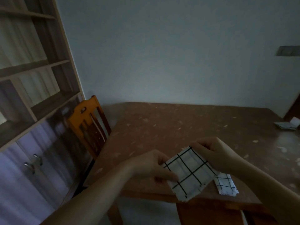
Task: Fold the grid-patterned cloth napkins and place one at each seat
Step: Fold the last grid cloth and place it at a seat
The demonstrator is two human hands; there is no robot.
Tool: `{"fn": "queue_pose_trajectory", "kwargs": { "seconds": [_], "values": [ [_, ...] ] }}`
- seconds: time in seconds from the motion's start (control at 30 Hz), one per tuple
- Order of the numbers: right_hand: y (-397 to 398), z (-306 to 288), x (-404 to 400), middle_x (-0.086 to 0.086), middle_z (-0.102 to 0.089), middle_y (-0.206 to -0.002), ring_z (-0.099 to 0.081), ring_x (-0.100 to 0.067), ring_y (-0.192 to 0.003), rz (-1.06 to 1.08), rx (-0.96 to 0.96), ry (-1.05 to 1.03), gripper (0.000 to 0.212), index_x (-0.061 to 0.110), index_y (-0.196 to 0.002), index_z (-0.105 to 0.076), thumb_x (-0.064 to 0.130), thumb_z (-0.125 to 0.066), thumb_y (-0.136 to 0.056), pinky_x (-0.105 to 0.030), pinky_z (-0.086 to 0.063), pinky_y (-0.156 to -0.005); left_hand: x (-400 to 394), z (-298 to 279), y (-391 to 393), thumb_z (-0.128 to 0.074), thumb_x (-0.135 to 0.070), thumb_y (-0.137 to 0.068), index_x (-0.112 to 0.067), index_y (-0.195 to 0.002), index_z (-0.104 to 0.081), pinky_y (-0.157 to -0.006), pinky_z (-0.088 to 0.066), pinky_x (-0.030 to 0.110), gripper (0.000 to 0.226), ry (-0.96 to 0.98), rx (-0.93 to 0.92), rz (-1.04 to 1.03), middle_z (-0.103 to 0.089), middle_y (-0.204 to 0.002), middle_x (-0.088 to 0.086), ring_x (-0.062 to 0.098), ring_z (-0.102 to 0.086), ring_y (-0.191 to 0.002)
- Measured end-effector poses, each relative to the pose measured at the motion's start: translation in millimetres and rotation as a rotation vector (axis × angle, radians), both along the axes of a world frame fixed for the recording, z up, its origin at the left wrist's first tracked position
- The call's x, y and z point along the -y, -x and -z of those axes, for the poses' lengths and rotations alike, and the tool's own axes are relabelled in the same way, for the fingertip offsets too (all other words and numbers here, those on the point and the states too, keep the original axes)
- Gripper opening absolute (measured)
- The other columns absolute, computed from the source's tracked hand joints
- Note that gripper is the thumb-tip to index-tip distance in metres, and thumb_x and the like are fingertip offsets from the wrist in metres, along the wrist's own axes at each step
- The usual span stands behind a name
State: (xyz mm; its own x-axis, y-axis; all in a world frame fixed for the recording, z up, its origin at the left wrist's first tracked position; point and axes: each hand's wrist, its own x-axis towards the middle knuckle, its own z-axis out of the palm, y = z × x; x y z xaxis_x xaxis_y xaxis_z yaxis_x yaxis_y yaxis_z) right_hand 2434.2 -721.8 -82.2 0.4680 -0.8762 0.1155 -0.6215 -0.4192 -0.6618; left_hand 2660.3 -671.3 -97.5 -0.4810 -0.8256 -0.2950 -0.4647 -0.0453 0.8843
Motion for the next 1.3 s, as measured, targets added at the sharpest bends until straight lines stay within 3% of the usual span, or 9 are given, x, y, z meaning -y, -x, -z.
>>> {"fn": "queue_pose_trajectory", "kwargs": {
  "seconds": [0.1,0.27,0.37,0.47,0.6,0.87,1.1,1.2,1.3],
  "values": [
    [-33,8,3,-0.003,-0.055,-0.057,-0.051,-0.016,-0.050,0.018,0.092,-0.108,0.054,-0.001,-0.071,-0.063,0.049,-0.051,-0.088,-0.026,-0.043,-0.051,7,23,-30,-0.073,-0.021,-0.087,-0.024,-0.093,-0.075,-0.076,-0.056,0.025,0.008,-0.029,-0.044,-0.023,-0.072,-0.093,-0.019,0.010,-0.066,-0.089],
    [-71,26,6,-0.014,-0.075,-0.096,-0.072,-0.027,-0.090,0.002,0.506,-0.699,0.059,0.008,-0.107,-0.066,0.057,-0.057,-0.075,-0.034,-0.060,-0.072,21,50,-68,-0.071,-0.016,-0.088,-0.017,-0.091,-0.072,-0.060,-0.054,0.026,0.004,0.027,-0.251,-0.374,-0.072,-0.073,0.002,0.013,-0.065,-0.063],
    [-96,46,17,-0.008,-0.076,-0.095,-0.074,-0.026,-0.088,0.109,0.440,-0.616,0.032,0.007,-0.111,-0.065,0.025,-0.065,-0.085,-0.042,-0.060,-0.079,27,57,-78,-0.067,-0.010,-0.091,-0.010,-0.092,-0.068,-0.052,-0.047,0.019,0.002,0.066,-0.314,-0.425,-0.067,-0.060,-0.007,0.007,-0.059,-0.051],
    [-112,63,34,-0.007,-0.077,-0.093,-0.074,-0.024,-0.084,0.178,0.392,-0.544,0.016,0.009,-0.105,-0.069,0.011,-0.065,-0.090,-0.045,-0.059,-0.082,35,62,-88,-0.063,-0.022,-0.094,-0.008,-0.104,-0.067,-0.057,-0.050,0.022,0.018,0.021,-0.317,-0.436,-0.072,-0.073,-0.002,0.013,-0.065,-0.061],
    [-130,80,64,-0.002,-0.077,-0.086,-0.074,-0.021,-0.079,0.200,0.345,-0.523,0.012,0.014,-0.099,-0.071,0.010,-0.065,-0.089,-0.040,-0.060,-0.078,59,82,-104,-0.052,-0.042,-0.097,-0.016,-0.106,-0.068,-0.072,-0.054,0.026,0.031,-0.034,-0.189,-0.529,-0.073,-0.102,0.003,0.014,-0.071,-0.085],
    [-194,143,151,-0.008,-0.072,-0.085,-0.068,-0.018,-0.068,0.159,0.318,-0.689,0.012,0.013,-0.100,-0.066,0.008,-0.062,-0.090,-0.029,-0.054,-0.060,135,123,-147,-0.056,-0.035,-0.096,-0.032,-0.090,-0.056,-0.063,-0.053,0.022,0.007,-0.065,-0.133,-0.715,-0.066,-0.089,-0.004,0.007,-0.066,-0.067],
    [-279,200,274,0.002,-0.068,-0.083,-0.063,-0.011,-0.063,0.128,0.303,-0.720,0.021,0.017,-0.101,-0.063,0.004,-0.057,-0.087,-0.015,-0.044,-0.043,237,173,-204,-0.054,-0.015,-0.099,-0.020,-0.092,-0.062,-0.063,-0.051,0.029,0.012,-0.277,-0.148,-1.000,-0.069,-0.086,0.006,0.016,-0.065,-0.067],
    [-310,226,309,0.000,-0.066,-0.076,-0.059,-0.012,-0.059,0.126,0.253,-0.772,0.019,0.016,-0.096,-0.065,0.009,-0.049,-0.091,-0.020,-0.044,-0.044,270,202,-229,-0.056,-0.015,-0.098,-0.018,-0.110,-0.063,-0.069,-0.054,0.026,0.014,-0.336,-0.105,-1.064,-0.070,-0.098,0.007,0.014,-0.066,-0.074],
    [-335,252,337,-0.001,-0.065,-0.073,-0.060,-0.015,-0.061,0.173,0.198,-0.825,0.023,0.016,-0.086,-0.066,0.015,-0.044,-0.093,-0.027,-0.049,-0.052,297,228,-249,-0.054,-0.010,-0.097,-0.022,-0.100,-0.064,-0.067,-0.053,0.026,0.016,-0.384,-0.159,-1.129,-0.068,-0.095,0.005,0.014,-0.062,-0.072]
  ]
}}
